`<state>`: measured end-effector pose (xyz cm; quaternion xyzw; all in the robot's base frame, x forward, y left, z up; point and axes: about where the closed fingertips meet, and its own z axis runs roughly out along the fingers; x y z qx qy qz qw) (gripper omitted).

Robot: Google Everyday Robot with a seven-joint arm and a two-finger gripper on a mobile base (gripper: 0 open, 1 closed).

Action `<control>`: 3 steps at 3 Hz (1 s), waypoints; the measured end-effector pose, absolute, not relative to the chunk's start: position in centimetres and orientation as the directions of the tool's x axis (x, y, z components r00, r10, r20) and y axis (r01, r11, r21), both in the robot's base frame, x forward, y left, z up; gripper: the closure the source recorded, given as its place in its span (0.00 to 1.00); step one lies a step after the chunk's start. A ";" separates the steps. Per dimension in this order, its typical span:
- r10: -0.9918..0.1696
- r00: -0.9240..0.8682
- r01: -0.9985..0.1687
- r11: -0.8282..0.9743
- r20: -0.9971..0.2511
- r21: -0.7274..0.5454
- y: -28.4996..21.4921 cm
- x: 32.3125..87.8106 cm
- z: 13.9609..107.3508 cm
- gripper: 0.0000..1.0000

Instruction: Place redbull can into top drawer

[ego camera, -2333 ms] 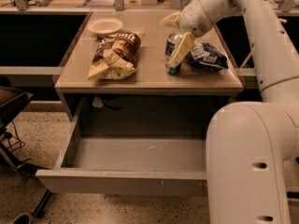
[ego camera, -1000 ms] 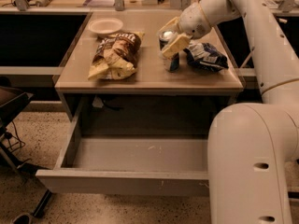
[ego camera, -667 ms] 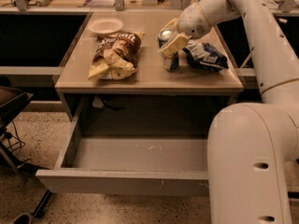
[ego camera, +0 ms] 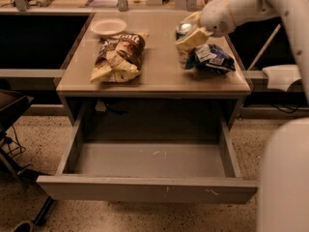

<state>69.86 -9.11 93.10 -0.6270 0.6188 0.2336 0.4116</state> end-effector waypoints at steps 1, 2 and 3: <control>-0.554 0.142 -0.917 0.238 -0.820 -0.320 -12.4 66.6 97.8 1.00; -0.556 0.089 -0.871 0.359 -0.827 -0.336 -15.2 61.8 100.2 1.00; -0.568 0.028 -0.877 0.380 -0.822 -0.293 -16.9 60.0 97.3 1.00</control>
Offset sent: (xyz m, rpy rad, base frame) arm -0.1942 -0.0318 -0.1156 -0.0787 0.2566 -0.2766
